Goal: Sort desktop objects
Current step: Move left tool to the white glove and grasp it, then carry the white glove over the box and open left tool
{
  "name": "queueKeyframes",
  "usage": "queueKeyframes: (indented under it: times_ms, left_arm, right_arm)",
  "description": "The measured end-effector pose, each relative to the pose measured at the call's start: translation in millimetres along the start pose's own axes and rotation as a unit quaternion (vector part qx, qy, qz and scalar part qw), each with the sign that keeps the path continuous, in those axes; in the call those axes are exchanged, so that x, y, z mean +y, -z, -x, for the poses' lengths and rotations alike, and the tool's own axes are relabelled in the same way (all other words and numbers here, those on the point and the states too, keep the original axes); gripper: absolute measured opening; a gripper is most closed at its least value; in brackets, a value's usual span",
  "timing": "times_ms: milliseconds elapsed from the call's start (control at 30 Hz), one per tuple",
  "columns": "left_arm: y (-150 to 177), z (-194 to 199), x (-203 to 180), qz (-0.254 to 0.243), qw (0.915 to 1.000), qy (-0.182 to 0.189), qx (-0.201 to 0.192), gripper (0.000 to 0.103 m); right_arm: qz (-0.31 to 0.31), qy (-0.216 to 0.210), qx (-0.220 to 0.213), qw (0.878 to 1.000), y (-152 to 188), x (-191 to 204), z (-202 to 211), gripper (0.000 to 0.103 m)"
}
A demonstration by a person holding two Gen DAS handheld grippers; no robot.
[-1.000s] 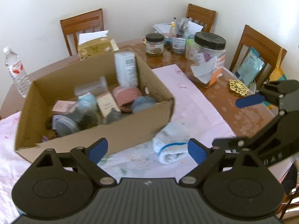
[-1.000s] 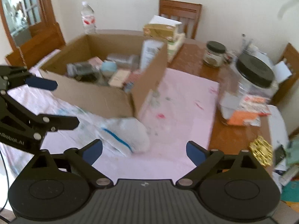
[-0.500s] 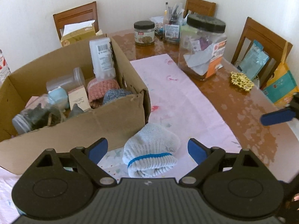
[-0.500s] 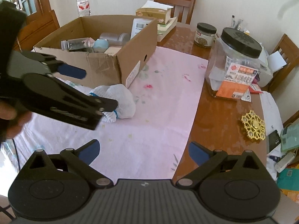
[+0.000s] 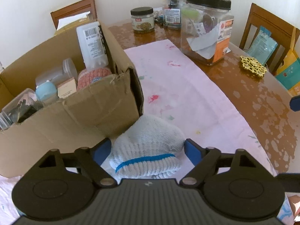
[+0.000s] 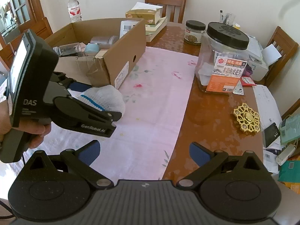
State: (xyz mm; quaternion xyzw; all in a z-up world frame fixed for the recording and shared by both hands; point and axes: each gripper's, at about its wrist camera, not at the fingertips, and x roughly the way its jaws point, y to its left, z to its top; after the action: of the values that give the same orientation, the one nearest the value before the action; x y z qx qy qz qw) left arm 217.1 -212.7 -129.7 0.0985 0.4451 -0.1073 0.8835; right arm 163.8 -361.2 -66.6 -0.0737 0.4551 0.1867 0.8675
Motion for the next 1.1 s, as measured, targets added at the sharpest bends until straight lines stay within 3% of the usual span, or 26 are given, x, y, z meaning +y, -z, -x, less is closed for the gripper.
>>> queueKeyframes:
  times_ms: [400,1100]
  left_arm:
    - [-2.1,9.7,14.1,0.016,0.9992,0.036,-0.001,0.058]
    - [-17.8,68.2,20.8,-0.044,0.9962,0.067,-0.033,0.057]
  right_arm:
    - [0.006,0.000,-0.007,1.000,-5.3,1.4,2.5,0.103]
    - [0.012,-0.005,-0.024,1.000,-14.2,10.2,11.2,0.103]
